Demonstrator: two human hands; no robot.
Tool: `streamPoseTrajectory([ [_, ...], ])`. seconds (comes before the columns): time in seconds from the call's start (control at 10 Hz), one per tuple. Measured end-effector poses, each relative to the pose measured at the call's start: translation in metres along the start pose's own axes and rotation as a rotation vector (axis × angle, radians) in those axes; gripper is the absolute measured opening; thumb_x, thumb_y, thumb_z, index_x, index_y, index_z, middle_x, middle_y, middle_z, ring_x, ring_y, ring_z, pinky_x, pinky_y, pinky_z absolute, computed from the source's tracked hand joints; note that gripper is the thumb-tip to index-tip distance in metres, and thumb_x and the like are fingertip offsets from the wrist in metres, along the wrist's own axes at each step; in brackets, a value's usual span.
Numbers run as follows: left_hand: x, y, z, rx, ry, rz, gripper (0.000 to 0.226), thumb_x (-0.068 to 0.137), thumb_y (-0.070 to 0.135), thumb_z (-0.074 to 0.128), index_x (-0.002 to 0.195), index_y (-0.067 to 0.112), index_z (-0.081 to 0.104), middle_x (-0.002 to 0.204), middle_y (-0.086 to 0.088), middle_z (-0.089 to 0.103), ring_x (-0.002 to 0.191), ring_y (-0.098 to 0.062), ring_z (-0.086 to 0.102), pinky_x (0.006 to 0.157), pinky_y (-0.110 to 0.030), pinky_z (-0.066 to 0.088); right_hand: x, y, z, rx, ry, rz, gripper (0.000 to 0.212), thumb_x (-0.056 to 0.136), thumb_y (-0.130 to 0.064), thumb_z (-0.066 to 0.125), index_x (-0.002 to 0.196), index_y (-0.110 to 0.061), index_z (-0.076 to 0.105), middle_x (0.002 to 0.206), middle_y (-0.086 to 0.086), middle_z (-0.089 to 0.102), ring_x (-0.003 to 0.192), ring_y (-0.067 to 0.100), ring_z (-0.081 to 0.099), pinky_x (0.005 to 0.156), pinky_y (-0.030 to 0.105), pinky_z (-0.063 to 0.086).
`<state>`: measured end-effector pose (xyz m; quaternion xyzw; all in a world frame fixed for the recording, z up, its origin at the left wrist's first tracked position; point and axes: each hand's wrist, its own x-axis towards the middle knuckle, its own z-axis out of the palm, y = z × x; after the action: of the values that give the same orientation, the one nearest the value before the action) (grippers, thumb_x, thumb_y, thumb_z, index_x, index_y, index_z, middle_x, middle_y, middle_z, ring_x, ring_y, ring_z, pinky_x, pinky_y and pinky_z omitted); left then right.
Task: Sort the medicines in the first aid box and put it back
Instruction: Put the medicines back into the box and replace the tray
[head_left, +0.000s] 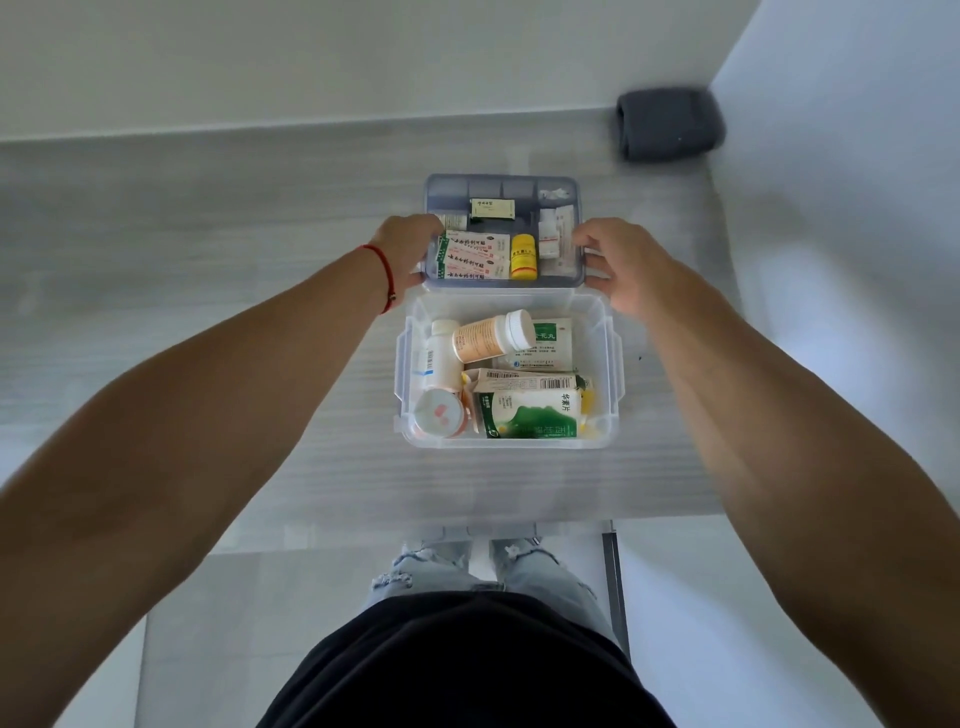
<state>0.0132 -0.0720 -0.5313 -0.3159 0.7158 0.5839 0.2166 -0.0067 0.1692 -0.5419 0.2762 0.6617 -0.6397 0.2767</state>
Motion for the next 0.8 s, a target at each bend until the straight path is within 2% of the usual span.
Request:
streamPoseTrajectory([
  [0.1, -0.002, 0.001, -0.004, -0.042, 0.023, 0.018, 0.029, 0.092, 0.019, 0.056, 0.120, 0.009, 0.058, 0.118, -0.007, 0.057, 0.104, -0.019, 0.058, 0.101, -0.043, 0.052, -0.004, -0.002, -0.002, -0.021, 0.016, -0.033, 0.016, 0.094, -0.011, 0.058, 0.108, -0.013, 0.066, 0.116, 0.006, 0.072, 0.109, 0.020, 0.070, 0.089, 0.031, 0.058],
  [0.2, -0.002, 0.000, -0.010, -0.129, 0.049, 0.072, 0.041, 0.095, 0.015, 0.057, 0.134, 0.003, 0.056, 0.128, -0.011, 0.062, 0.107, -0.019, 0.062, 0.099, -0.042, 0.054, -0.010, -0.009, -0.003, -0.052, 0.054, -0.116, 0.024, 0.091, -0.013, 0.060, 0.113, -0.012, 0.070, 0.110, 0.003, 0.075, 0.103, 0.016, 0.072, 0.072, 0.023, 0.057],
  [0.3, -0.009, 0.007, -0.018, 0.066, 0.056, 0.254, 0.030, 0.094, 0.004, 0.061, 0.124, 0.004, 0.062, 0.126, -0.010, 0.066, 0.115, -0.022, 0.065, 0.092, -0.033, 0.058, -0.016, -0.022, -0.007, -0.102, 0.129, -0.242, 0.033, 0.087, -0.010, 0.059, 0.116, -0.003, 0.073, 0.118, 0.015, 0.074, 0.105, 0.023, 0.073, 0.084, 0.033, 0.062],
  [0.4, -0.018, 0.011, -0.023, -0.076, 0.110, 0.324, 0.024, 0.088, -0.005, 0.063, 0.097, 0.015, 0.071, 0.105, -0.003, 0.074, 0.103, -0.020, 0.071, 0.082, -0.028, 0.060, -0.034, -0.034, -0.010, -0.218, 0.179, -0.365, 0.032, 0.081, -0.004, 0.059, 0.106, 0.011, 0.068, 0.119, 0.032, 0.067, 0.104, 0.040, 0.070, 0.099, 0.060, 0.052],
  [0.5, -0.028, 0.010, -0.030, -0.174, 0.129, 0.430, 0.030, 0.080, -0.005, 0.074, 0.099, 0.019, 0.071, 0.100, -0.002, 0.075, 0.094, -0.018, 0.074, 0.081, -0.031, 0.061, -0.058, -0.033, -0.015, -0.261, 0.265, -0.438, 0.035, 0.074, -0.007, 0.062, 0.105, -0.003, 0.077, 0.106, 0.016, 0.076, 0.100, 0.024, 0.072, 0.095, 0.053, 0.058],
  [0.6, -0.047, -0.005, -0.034, -0.172, 0.106, 0.477, 0.034, 0.075, -0.003, 0.077, 0.102, 0.017, 0.073, 0.093, 0.005, 0.076, 0.083, -0.010, 0.075, 0.074, -0.025, 0.060, -0.078, -0.018, -0.021, -0.268, 0.314, -0.495, 0.038, 0.079, -0.009, 0.065, 0.114, -0.018, 0.077, 0.107, -0.001, 0.076, 0.102, 0.016, 0.072, 0.094, 0.040, 0.060],
  [0.7, -0.069, -0.030, -0.036, -0.117, 0.107, 0.503, 0.036, 0.077, -0.001, 0.078, 0.101, 0.026, 0.073, 0.091, 0.009, 0.077, 0.083, -0.005, 0.074, 0.077, -0.023, 0.060, -0.093, 0.006, -0.023, -0.304, 0.321, -0.547, 0.035, 0.084, -0.005, 0.067, 0.115, -0.019, 0.076, 0.108, -0.005, 0.076, 0.099, 0.008, 0.071, 0.089, 0.032, 0.061],
  [0.8, -0.094, -0.060, -0.037, -0.059, 0.112, 0.496, 0.039, 0.078, 0.002, 0.079, 0.097, 0.035, 0.070, 0.095, 0.010, 0.078, 0.089, -0.005, 0.074, 0.080, -0.022, 0.059, -0.104, 0.037, -0.025, -0.337, 0.307, -0.559, 0.038, 0.084, -0.001, 0.067, 0.114, -0.022, 0.074, 0.104, -0.011, 0.074, 0.084, -0.007, 0.069, 0.069, 0.014, 0.057],
])
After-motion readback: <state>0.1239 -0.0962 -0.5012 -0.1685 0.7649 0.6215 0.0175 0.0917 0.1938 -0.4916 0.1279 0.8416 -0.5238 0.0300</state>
